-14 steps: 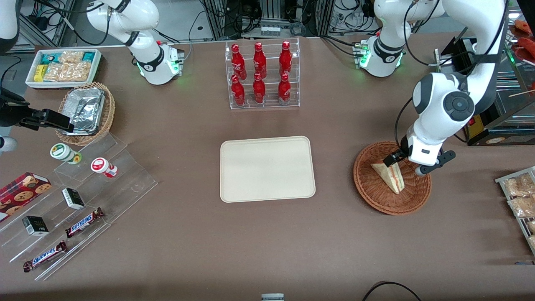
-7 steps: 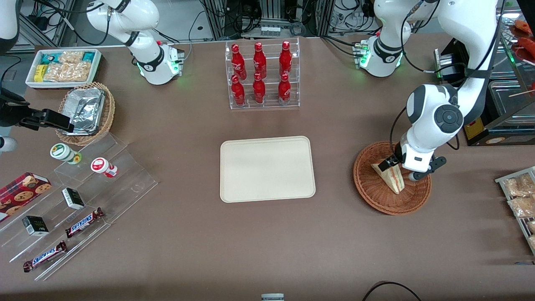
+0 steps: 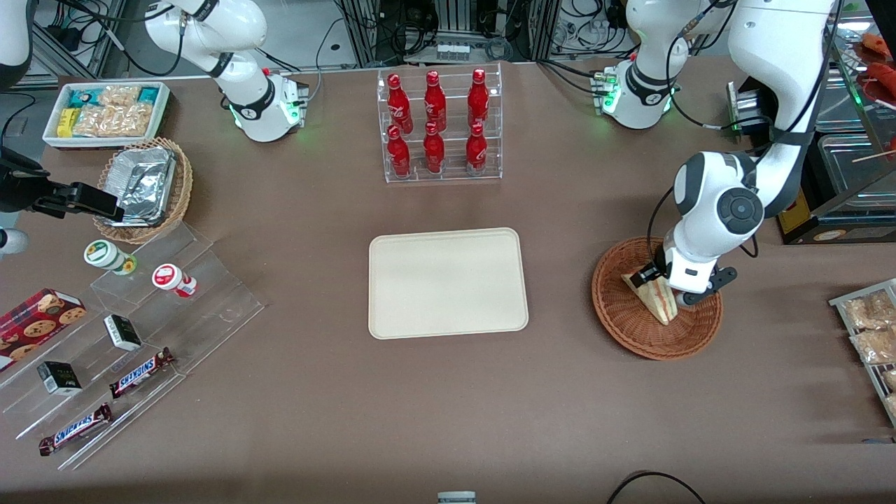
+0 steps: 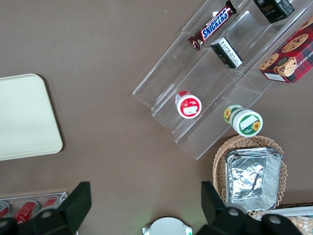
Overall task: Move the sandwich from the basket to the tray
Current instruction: 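Close the left gripper on the sandwich's wrapped edge, then lift the sandwich and carry it with the left gripper over the cream tray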
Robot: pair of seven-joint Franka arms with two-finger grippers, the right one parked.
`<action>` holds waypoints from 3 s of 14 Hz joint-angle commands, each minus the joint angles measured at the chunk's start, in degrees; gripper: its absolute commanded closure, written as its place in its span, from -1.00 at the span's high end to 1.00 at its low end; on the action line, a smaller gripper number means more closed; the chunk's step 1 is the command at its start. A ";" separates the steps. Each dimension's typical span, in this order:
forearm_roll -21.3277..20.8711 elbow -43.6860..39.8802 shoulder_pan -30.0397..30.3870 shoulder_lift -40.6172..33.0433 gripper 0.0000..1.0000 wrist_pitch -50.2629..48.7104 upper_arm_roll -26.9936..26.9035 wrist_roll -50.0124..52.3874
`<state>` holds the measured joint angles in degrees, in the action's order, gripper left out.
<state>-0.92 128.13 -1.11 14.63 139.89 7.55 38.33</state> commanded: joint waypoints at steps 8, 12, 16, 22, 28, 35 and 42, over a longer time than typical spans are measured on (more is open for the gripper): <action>-6.37 -21.47 -2.13 -4.00 -1.00 -29.98 1.41 -0.01; -6.02 -31.87 -11.07 -2.43 -1.00 -34.25 1.85 1.04; -6.02 -35.31 -20.83 -1.01 -1.00 -35.22 1.85 5.86; -6.02 -40.59 -32.53 6.71 -1.00 -34.17 1.85 14.67; -6.46 -45.78 -38.17 18.22 -1.00 -28.20 1.85 13.80; -10.24 -45.43 -38.35 24.65 -1.00 -21.52 2.64 10.90; -9.98 -45.43 -38.35 28.43 -1.00 -15.53 2.82 12.91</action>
<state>-10.01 84.49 -38.93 41.43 124.10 10.38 50.02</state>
